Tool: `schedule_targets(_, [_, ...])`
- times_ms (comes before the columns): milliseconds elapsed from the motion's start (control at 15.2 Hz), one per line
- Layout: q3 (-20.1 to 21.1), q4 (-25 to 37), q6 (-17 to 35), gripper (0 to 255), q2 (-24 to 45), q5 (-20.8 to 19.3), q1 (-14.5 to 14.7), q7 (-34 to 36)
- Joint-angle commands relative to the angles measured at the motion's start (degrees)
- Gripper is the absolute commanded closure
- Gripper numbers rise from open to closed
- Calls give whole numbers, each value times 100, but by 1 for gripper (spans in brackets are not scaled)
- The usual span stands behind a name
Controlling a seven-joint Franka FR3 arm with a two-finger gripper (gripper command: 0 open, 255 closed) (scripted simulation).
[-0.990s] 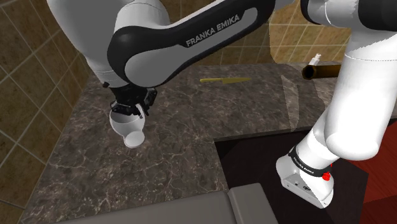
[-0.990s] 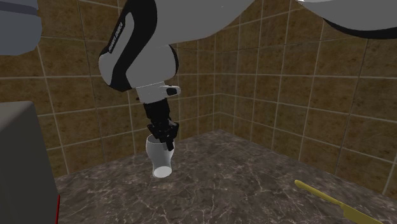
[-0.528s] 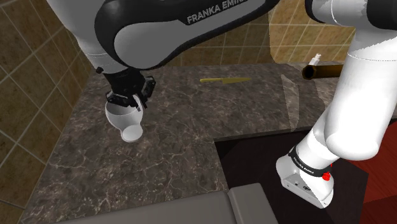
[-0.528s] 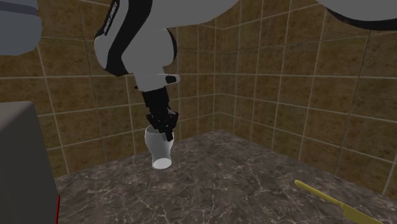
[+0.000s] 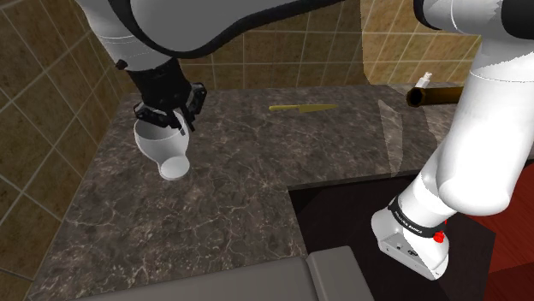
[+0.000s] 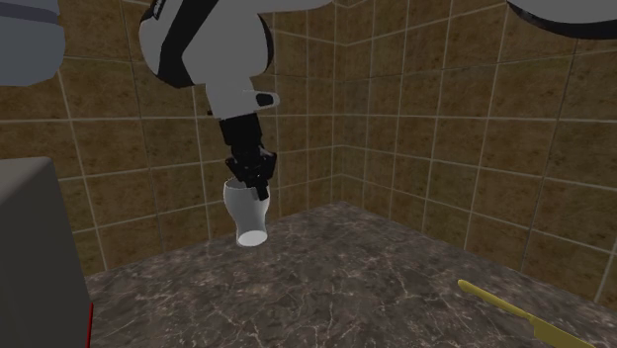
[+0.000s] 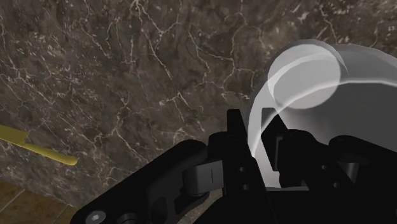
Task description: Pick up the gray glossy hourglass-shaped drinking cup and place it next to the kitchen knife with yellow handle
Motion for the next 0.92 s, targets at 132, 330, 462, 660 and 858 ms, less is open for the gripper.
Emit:
schedule_targets(132, [11, 305, -291, 255, 3, 10, 44, -64])
schedule_targets(330, [17, 557, -523, 255, 18, 7, 89, -108])
schedule_targets(462, [20, 737, -683, 255, 38, -3, 126, -135])
schedule_targets(660, [22, 1028, -931, 255, 81, -29, 192, -173])
schedule_targets(858, [21, 1345, -1191, 255, 144, -71, 274, -209])
